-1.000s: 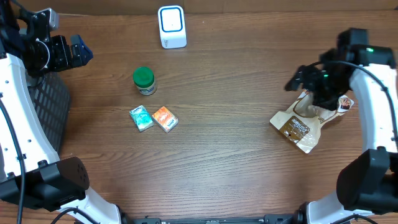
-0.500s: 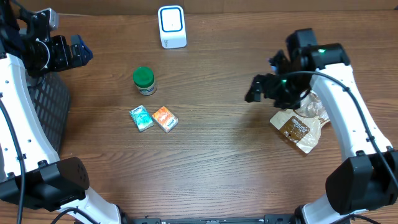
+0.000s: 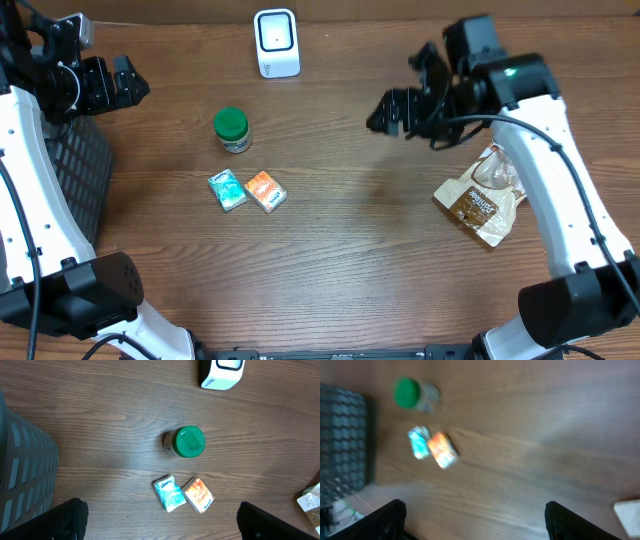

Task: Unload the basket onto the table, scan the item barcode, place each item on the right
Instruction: 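Raise the right gripper and move it left toward the orange tissue pack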

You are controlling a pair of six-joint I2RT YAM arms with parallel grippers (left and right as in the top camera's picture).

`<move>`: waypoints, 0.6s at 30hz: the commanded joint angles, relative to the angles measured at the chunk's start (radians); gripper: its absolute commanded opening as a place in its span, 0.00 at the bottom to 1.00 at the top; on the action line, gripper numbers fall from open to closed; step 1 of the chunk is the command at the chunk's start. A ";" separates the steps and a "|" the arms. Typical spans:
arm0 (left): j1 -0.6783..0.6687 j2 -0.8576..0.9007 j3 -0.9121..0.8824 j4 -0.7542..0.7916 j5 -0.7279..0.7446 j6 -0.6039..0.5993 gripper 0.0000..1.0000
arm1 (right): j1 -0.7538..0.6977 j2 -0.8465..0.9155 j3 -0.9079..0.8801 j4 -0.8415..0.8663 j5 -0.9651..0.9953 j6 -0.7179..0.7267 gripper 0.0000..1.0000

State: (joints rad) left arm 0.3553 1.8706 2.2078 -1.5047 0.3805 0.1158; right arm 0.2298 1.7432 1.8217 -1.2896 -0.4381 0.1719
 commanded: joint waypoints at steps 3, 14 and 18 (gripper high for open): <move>0.003 -0.020 0.020 -0.002 0.001 0.019 0.99 | 0.027 -0.033 0.090 0.010 -0.008 0.002 0.92; 0.003 -0.020 0.020 -0.002 0.001 0.019 1.00 | 0.068 0.001 0.020 0.074 -0.009 0.003 1.00; 0.003 -0.020 0.020 -0.002 0.001 0.019 0.99 | 0.072 0.026 0.010 0.069 -0.008 0.003 1.00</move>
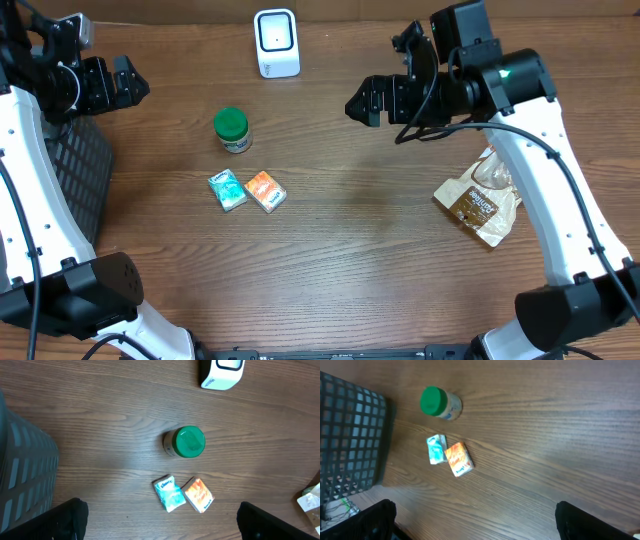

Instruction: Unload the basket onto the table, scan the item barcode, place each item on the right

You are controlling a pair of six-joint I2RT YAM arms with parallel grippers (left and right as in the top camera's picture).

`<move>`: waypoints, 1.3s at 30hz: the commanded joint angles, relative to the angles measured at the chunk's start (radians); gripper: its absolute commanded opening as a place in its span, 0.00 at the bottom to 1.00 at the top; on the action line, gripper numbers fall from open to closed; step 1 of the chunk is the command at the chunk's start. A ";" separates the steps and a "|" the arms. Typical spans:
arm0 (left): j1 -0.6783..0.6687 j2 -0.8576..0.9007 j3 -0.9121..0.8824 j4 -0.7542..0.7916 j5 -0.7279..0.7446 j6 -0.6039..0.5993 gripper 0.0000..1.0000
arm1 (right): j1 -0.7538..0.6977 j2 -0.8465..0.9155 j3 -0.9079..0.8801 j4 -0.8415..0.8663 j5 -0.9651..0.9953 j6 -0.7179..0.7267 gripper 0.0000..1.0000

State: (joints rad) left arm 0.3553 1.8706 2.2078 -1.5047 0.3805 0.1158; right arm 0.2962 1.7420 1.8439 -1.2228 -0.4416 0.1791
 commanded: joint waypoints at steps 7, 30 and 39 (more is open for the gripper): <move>0.003 -0.020 0.020 -0.002 0.001 0.019 0.99 | 0.032 0.053 -0.012 0.002 -0.005 -0.013 1.00; 0.003 -0.020 0.020 -0.002 0.001 0.019 1.00 | 0.058 0.054 -0.060 0.003 0.029 -0.027 0.96; 0.003 -0.020 0.020 -0.002 0.001 0.019 0.99 | 0.115 0.066 -0.185 0.208 0.021 0.039 0.87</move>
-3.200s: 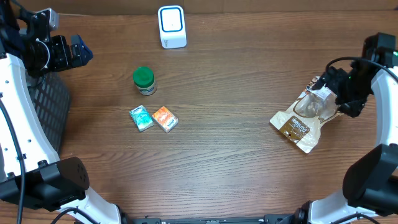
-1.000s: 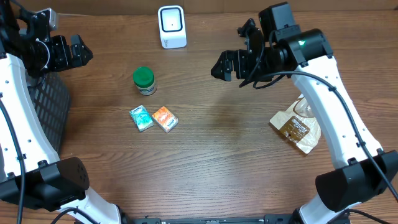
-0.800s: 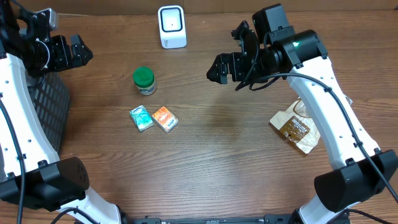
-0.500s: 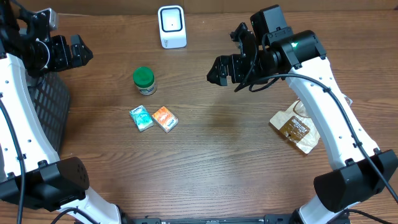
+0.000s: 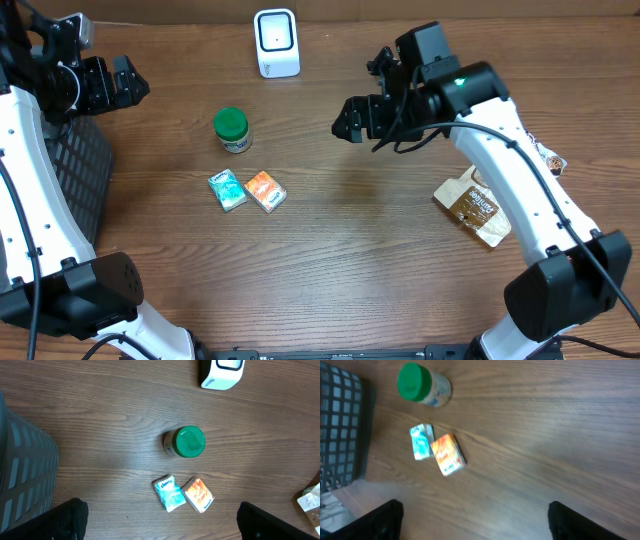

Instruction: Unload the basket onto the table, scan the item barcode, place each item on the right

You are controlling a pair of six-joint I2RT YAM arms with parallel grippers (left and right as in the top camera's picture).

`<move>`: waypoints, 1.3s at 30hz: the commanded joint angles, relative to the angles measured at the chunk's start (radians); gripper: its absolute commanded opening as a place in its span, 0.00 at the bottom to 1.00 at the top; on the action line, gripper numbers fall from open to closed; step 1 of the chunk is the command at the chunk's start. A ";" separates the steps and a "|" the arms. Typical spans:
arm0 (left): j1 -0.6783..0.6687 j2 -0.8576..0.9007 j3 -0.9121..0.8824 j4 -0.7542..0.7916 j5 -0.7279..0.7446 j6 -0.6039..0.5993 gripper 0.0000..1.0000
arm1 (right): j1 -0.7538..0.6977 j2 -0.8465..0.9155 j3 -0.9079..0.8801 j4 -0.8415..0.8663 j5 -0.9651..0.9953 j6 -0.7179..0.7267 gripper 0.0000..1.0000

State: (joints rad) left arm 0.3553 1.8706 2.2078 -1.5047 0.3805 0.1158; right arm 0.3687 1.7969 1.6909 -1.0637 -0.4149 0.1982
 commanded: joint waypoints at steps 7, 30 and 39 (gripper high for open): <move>0.003 -0.020 0.020 -0.002 0.001 0.019 1.00 | 0.156 0.136 -0.047 0.248 0.010 0.041 0.79; 0.003 -0.020 0.020 -0.002 0.001 0.019 0.99 | 0.414 0.352 -0.038 0.330 -0.048 0.072 0.05; 0.003 -0.020 0.020 -0.002 0.001 0.019 1.00 | 0.453 0.415 -0.047 0.359 0.142 0.273 0.04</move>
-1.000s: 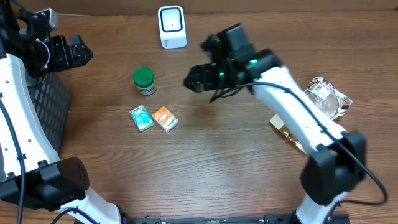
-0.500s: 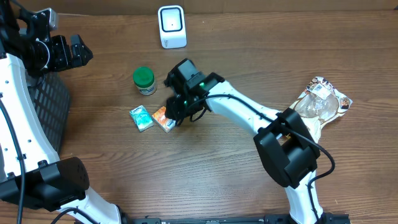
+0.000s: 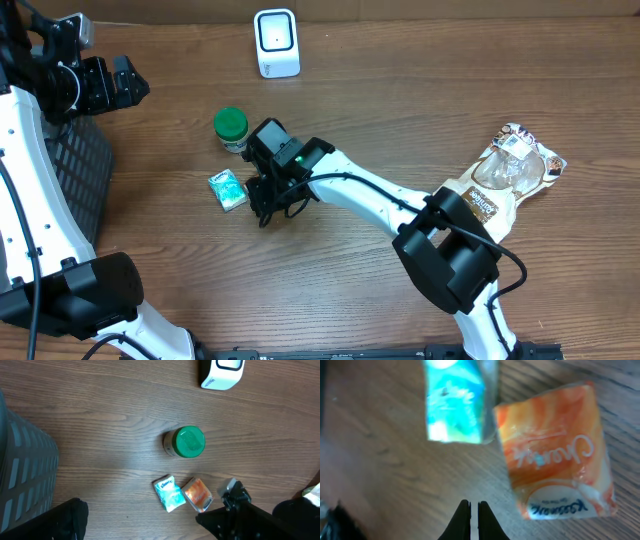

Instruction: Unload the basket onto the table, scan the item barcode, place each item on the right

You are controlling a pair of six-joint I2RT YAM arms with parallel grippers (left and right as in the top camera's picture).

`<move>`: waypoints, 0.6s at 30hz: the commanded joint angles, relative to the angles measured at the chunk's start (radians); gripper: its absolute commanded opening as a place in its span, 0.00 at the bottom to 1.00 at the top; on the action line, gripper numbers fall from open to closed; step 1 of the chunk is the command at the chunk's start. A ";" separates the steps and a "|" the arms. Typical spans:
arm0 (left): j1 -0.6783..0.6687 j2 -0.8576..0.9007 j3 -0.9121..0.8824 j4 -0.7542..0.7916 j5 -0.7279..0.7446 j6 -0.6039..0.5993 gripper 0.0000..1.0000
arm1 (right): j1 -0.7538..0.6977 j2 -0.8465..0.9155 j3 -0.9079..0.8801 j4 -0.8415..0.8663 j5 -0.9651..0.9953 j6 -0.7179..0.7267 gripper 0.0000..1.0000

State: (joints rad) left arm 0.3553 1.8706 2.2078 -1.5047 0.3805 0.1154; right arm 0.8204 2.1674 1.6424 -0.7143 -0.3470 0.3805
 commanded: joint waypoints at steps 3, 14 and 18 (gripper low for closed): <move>0.003 -0.020 0.020 -0.002 0.001 0.019 1.00 | 0.002 0.086 0.001 0.019 0.073 0.118 0.04; 0.003 -0.020 0.020 -0.002 0.001 0.019 1.00 | -0.122 0.092 0.003 -0.047 0.111 0.166 0.04; 0.003 -0.020 0.020 -0.002 0.001 0.019 1.00 | -0.203 0.084 0.003 -0.062 0.111 0.162 0.04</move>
State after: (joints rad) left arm 0.3553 1.8706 2.2078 -1.5047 0.3805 0.1158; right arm 0.6846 2.2509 1.6493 -0.7654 -0.3058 0.5289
